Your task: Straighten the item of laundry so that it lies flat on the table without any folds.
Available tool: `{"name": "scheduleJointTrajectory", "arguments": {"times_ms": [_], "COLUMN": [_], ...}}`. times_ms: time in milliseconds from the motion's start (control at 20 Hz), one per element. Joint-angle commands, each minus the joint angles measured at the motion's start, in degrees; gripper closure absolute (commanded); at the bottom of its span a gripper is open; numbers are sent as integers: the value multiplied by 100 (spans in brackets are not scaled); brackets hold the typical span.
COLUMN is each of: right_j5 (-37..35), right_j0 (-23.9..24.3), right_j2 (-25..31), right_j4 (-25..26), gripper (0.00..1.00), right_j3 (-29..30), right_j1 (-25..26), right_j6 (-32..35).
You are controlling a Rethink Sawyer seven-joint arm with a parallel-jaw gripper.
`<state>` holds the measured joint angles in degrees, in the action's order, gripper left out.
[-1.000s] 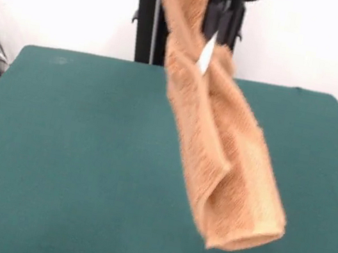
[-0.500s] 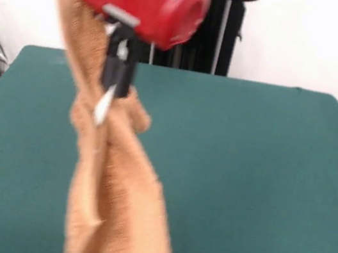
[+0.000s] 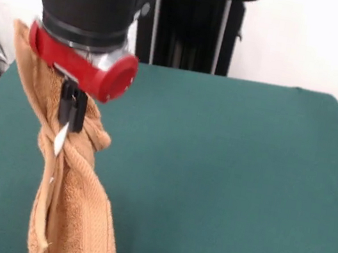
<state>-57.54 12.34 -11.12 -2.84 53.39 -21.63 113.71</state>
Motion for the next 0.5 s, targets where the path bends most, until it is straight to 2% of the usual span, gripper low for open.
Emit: {"name": "scheduleJointTrajectory", "arguments": {"times_ms": [50, 250, 500], "right_j5": [282, 398, 226], "right_j0": [-137, -278, -531], "right_j2": [898, 910, 744], "right_j4": [93, 236, 235], "gripper": [100, 100, 100], "right_j3": [1172, 1505, 1807], "right_j1": [-32, -332, -705], "right_j6": [-438, -506, -46]}}
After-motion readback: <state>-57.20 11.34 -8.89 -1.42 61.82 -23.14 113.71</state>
